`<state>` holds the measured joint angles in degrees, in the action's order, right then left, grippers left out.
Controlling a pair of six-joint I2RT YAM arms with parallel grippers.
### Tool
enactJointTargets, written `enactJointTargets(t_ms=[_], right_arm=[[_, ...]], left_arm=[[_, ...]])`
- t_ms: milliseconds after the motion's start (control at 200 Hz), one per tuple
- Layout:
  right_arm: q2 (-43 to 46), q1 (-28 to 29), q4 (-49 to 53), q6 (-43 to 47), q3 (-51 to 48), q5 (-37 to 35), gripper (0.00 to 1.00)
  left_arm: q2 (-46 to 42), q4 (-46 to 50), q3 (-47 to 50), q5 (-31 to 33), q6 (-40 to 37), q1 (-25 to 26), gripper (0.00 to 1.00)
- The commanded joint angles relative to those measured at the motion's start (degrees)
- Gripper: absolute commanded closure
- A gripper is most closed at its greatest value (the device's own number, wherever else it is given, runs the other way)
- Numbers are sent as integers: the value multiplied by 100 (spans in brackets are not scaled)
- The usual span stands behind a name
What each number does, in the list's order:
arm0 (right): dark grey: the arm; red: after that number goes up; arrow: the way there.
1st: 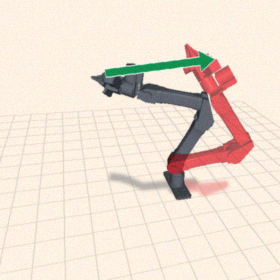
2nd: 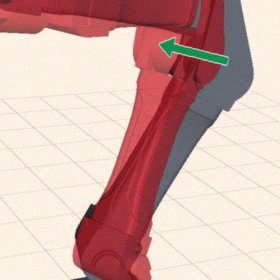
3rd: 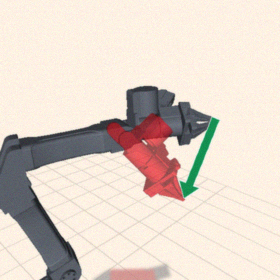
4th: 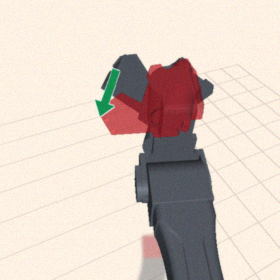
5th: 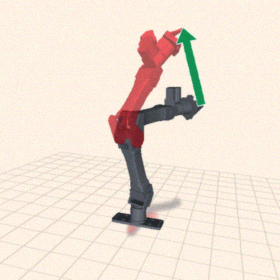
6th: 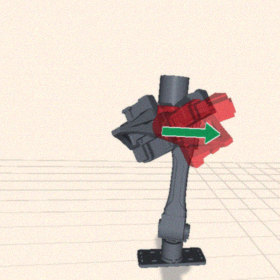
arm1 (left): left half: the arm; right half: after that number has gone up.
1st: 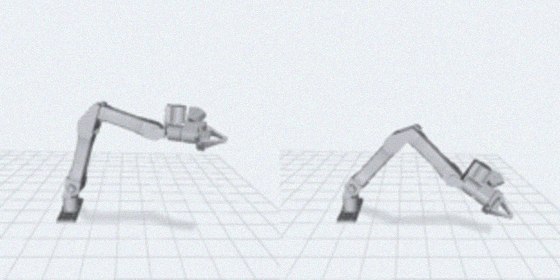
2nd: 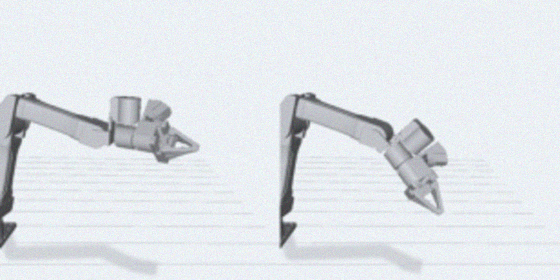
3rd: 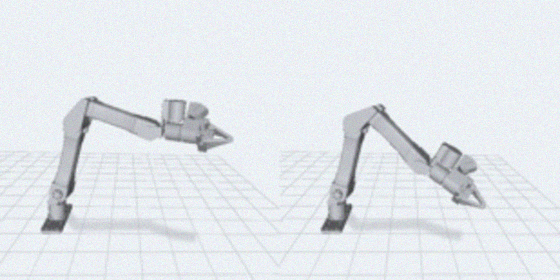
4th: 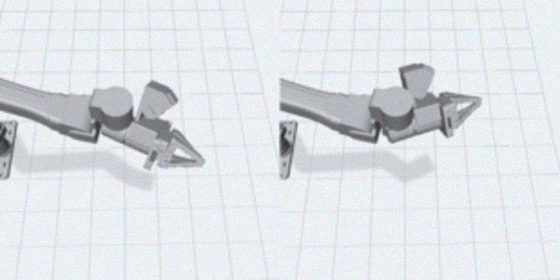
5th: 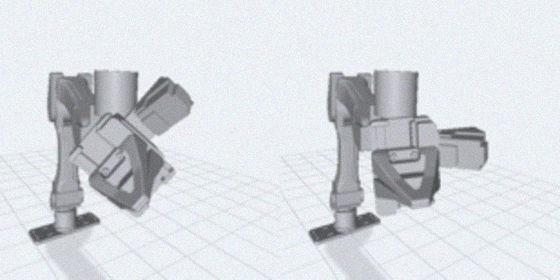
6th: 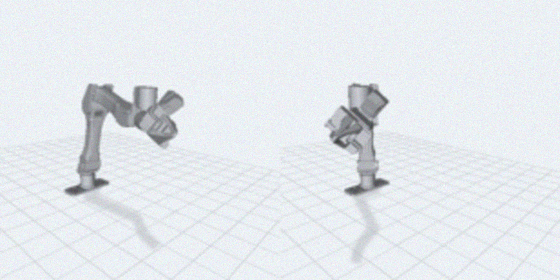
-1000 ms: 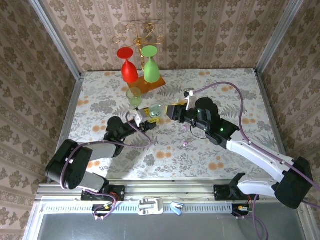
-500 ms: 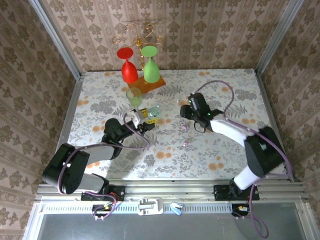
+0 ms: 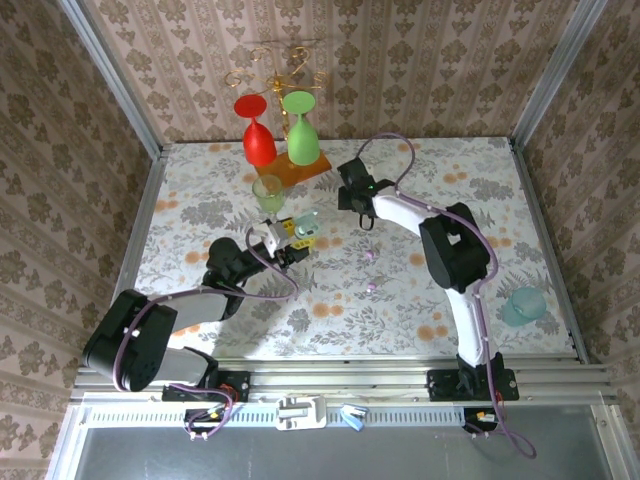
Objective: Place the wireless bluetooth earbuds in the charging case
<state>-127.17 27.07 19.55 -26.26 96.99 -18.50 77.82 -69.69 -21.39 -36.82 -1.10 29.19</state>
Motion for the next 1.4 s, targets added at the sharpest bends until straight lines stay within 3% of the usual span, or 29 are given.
enactJointTargets(t_ms=[0, 540, 955, 1140, 1395], right_arm=[[-446, -82, 886, 147, 710, -378, 33], [-1629, -220, 2082, 367, 2585, 47, 54], [-1792, -275, 2288, 420, 2875, 343, 75], [-1179, -270, 1764, 536, 2055, 422, 74], [792, -272, 248, 771, -920, 603, 74]], left_arm=[[-119, -116, 64, -45, -21, -10, 80], [-52, -196, 103, -45, -4, -10, 80], [-79, -144, 82, -43, -15, -19, 80], [-91, -133, 72, -45, -13, -19, 80], [-180, 105, 56, -45, -145, -10, 80]])
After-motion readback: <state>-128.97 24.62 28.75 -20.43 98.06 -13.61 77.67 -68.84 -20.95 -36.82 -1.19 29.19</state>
